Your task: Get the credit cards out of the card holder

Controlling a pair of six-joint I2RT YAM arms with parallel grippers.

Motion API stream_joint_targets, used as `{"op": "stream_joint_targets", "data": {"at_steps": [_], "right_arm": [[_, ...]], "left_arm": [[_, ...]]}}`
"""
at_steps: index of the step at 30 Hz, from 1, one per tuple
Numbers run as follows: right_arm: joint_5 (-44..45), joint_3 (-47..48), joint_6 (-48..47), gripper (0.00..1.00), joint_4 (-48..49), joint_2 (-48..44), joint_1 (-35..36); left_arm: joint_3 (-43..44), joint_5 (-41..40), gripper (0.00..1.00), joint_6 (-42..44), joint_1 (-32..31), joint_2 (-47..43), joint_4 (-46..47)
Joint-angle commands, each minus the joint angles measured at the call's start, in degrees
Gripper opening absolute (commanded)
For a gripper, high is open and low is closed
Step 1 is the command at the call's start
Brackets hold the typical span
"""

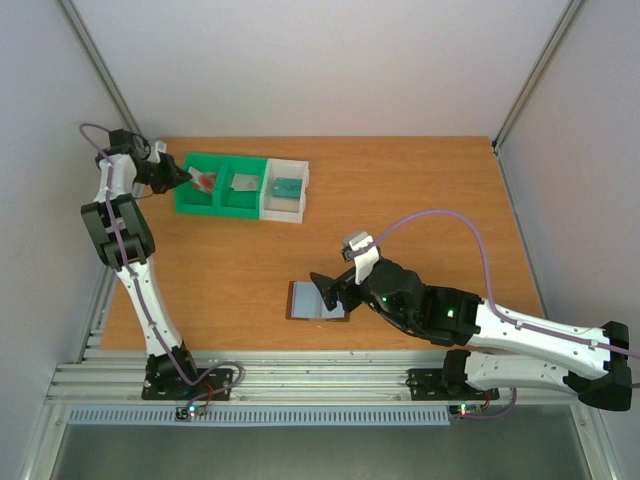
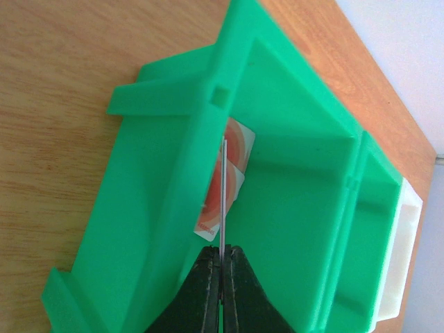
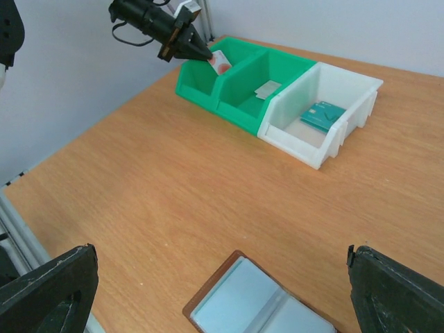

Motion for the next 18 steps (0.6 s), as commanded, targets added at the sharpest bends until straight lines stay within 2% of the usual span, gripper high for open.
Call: {"op": "stream_joint_targets", "data": {"at_steps": [1, 15, 16, 18], "right_arm": [[0.87, 2.60, -0.90, 0.98, 1.98, 1.38, -1.02], [-1.72, 2.31, 1.21, 0.98, 2.22, 2.04, -3.81], [-1.91, 2.27, 1.32, 0.98, 2.15, 2.08, -3.99], [-1.97, 2.24, 1.49, 0.98, 2.01, 2.00, -4.14]], "left_arm": [[3.25, 2.39, 0.00, 0.63, 0.28, 1.81, -0.35], [4.40, 0.81, 0.01, 0.60, -0.88, 4.43, 0.01], [4.73, 0.78, 0.02, 0.64, -1.01, 4.54, 0.07], [5.20, -0.44, 0.12, 0.53, -1.20, 4.49, -0.07]]}}
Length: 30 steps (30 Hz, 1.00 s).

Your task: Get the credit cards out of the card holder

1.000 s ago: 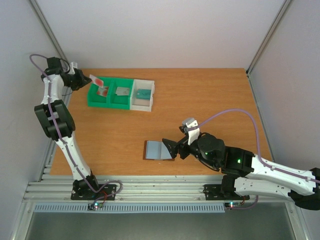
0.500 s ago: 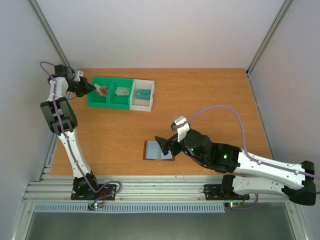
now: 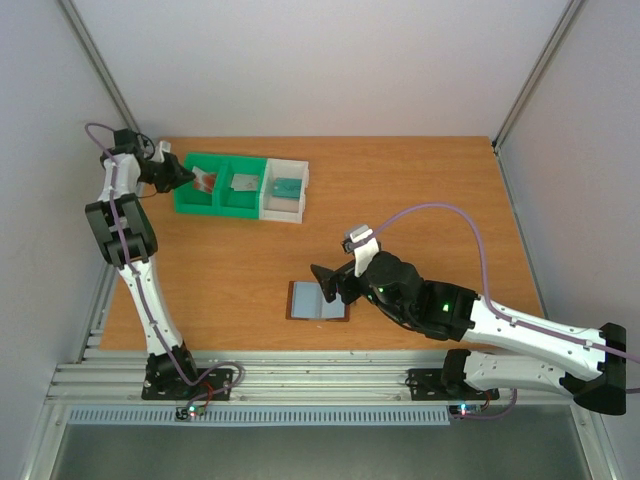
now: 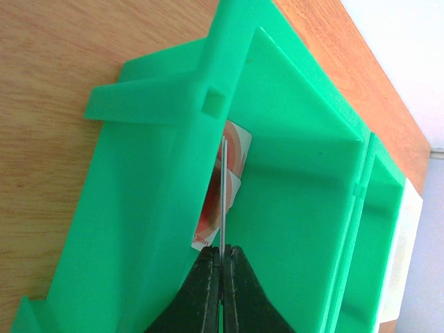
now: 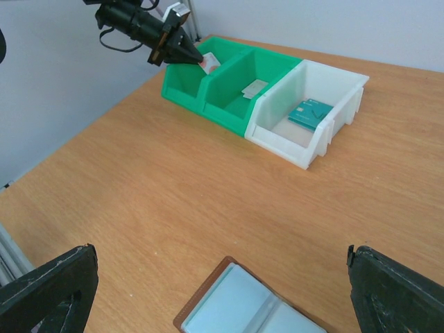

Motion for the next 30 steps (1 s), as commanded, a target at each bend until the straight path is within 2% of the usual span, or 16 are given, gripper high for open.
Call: {"op": "stream_joint_targets", "data": {"at_steps": [1, 6, 11, 19, 21, 28, 30], "right_arm": [[-0.40, 1.47, 1.01, 0.99, 0.89, -0.60, -0.62], [-0.30, 1.12, 1.13, 0.99, 0.43, -1.56, -0.96], [-0.61, 1.15, 1.35, 0.98, -0.12, -3.07, -1.17], [-1.96, 1.60, 3.38, 0.99, -1.38, -4.52, -1.15], [-2.33, 2.19, 4.62, 0.98, -2.54, -4.24, -1.13], [1.72, 7.02, 16.73, 0.98, -14.22, -1.11, -1.41], [2.79, 8.34, 19.63, 0.98, -18.43, 0.47, -1.73]], "left_arm": [[3.01, -2.31, 0.17, 0.41, -0.30, 1.47, 0.07], [4.47, -3.28, 0.38, -0.71, -0.40, 1.37, 0.21], [8.11, -4.27, 0.45, -2.28, -0.32, -0.43, -0.13], [8.25, -4.07, 0.48, -8.22, -0.39, -6.30, 3.64], [6.08, -4.07, 0.50, -8.93, -0.54, -8.70, 3.65], [-11.39, -8.09, 0.62, -9.18, -2.16, -23.36, 4.55], [-16.19, -8.69, 0.74, -9.10, -2.54, -27.38, 3.87]]}}
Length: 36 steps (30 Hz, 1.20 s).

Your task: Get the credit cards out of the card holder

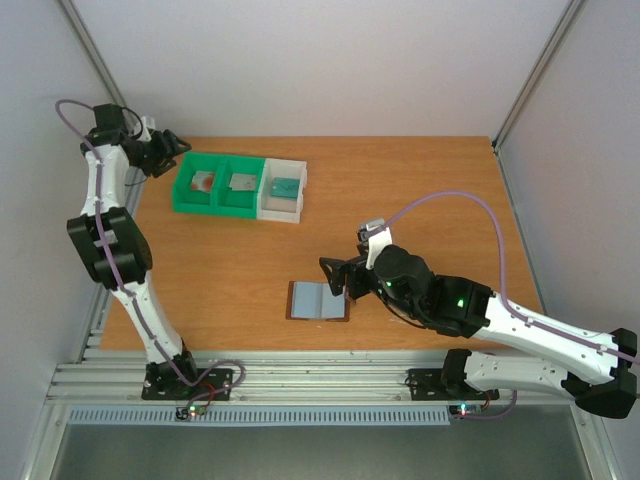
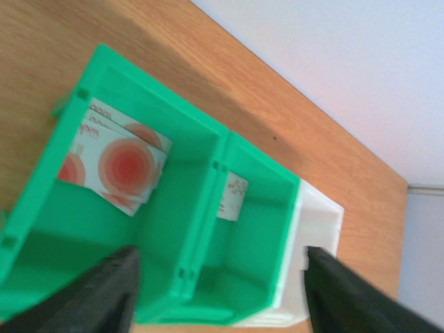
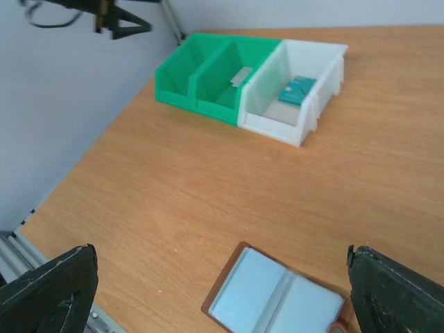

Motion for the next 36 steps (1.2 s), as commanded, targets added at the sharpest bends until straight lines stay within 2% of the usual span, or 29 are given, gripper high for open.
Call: {"op": "stream_joint_targets", "data": {"at_steps": [1, 3, 5, 9, 11, 14, 18, 21, 23, 28, 36], "right_arm": [[3.32, 3.82, 9.00, 0.98, -11.01, 2.66, -0.96], [2.81, 4.41, 8.91, 0.99, -13.35, 3.59, -1.32], [2.32, 4.53, 8.11, 0.98, -14.77, 4.09, -1.61], [-1.62, 3.79, 4.56, 0.98, -14.48, 4.50, -2.42], [-4.52, 3.39, 3.07, 0.98, -13.89, 5.38, -2.98], [-8.25, 3.26, 2.29, 0.91, -13.80, 7.66, -5.56], [-16.72, 0.78, 2.76, 0.61, -10.01, 9.06, -10.47], [-19.50, -1.02, 3.76, 0.46, -6.95, 10.42, -12.07], [-20.48, -1.79, 4.82, 0.43, -5.39, 12.34, -12.55], [-24.07, -4.74, 7.14, 0.34, -0.32, 18.10, -13.08], [-31.64, -5.87, 12.22, 0.31, 8.76, 28.94, -13.68]], "left_arm": [[-9.23, -2.64, 0.79, -0.39, -1.29, -9.77, 0.18], [-13.55, -4.19, 0.96, 0.76, -2.03, -13.49, -1.55], [-17.99, -6.26, 0.99, 1.96, -2.75, -17.45, -3.10], [-28.55, -7.63, 0.99, 2.92, -3.23, -25.58, -3.32], [-34.12, -5.55, 0.99, 2.45, -3.28, -29.37, -1.78], [-42.45, -1.38, 0.98, -0.11, -3.65, -35.61, 2.83], [-52.68, 3.64, 0.95, -4.10, -3.89, -43.46, 8.99], [-58.26, 5.65, 0.92, -5.07, -4.59, -47.23, 9.41], [-60.73, 6.60, 0.86, -4.73, -5.33, -49.05, 8.75], [-65.25, 6.24, 0.85, -2.65, -8.02, -53.75, 5.14], [-70.90, 5.26, 0.82, -7.15, -14.08, -65.66, 5.58]]}}
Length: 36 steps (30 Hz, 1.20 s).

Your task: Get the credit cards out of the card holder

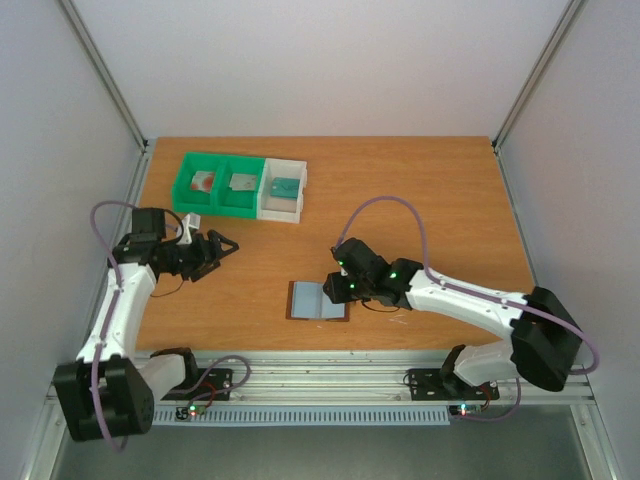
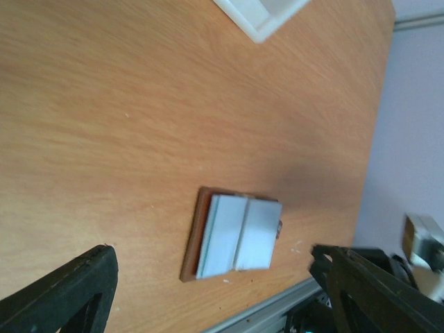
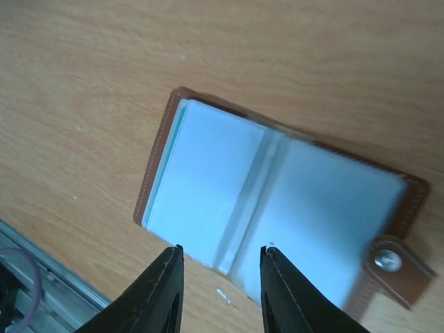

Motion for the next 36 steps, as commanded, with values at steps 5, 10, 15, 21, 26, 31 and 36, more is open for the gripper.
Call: {"op": "stream_joint_targets", "data": {"at_steps": [5, 10, 15, 21, 26, 31, 36], "right_arm": [[-4.05, 2.39, 5.75, 0.31, 7.23, 10.30, -0.40], [-4.83, 3.19, 6.85, 0.32, 9.32, 13.99, -0.40], [-6.17, 3.69, 6.80, 0.31, 11.00, 17.04, -0.38], [-6.21, 2.99, 5.15, 0.24, 11.62, 19.16, -0.40], [-6.32, -2.47, 4.47, 0.10, 17.80, 17.86, -0.40], [-8.12, -7.29, 5.38, 0.03, 23.33, 17.54, -0.72], [-10.16, -10.88, 7.43, 0.01, 29.35, 17.29, -1.57]], "left_arm": [[-2.19, -1.90, 0.82, -4.77, -6.13, -6.49, 1.41], [-2.69, -5.11, 0.80, -6.44, -11.45, -6.30, 2.36], [-6.24, -5.43, 0.75, -12.78, -16.19, -6.35, 9.48], [-10.05, -6.41, 0.74, -16.19, -21.02, -2.94, 17.32], [-13.51, -7.63, 0.72, -20.69, -25.73, 1.25, 25.50], [-15.58, -7.40, 0.64, -24.01, -29.11, 6.43, 34.98], [-17.57, -6.44, 0.54, -28.08, -31.27, 11.65, 45.95]]}}
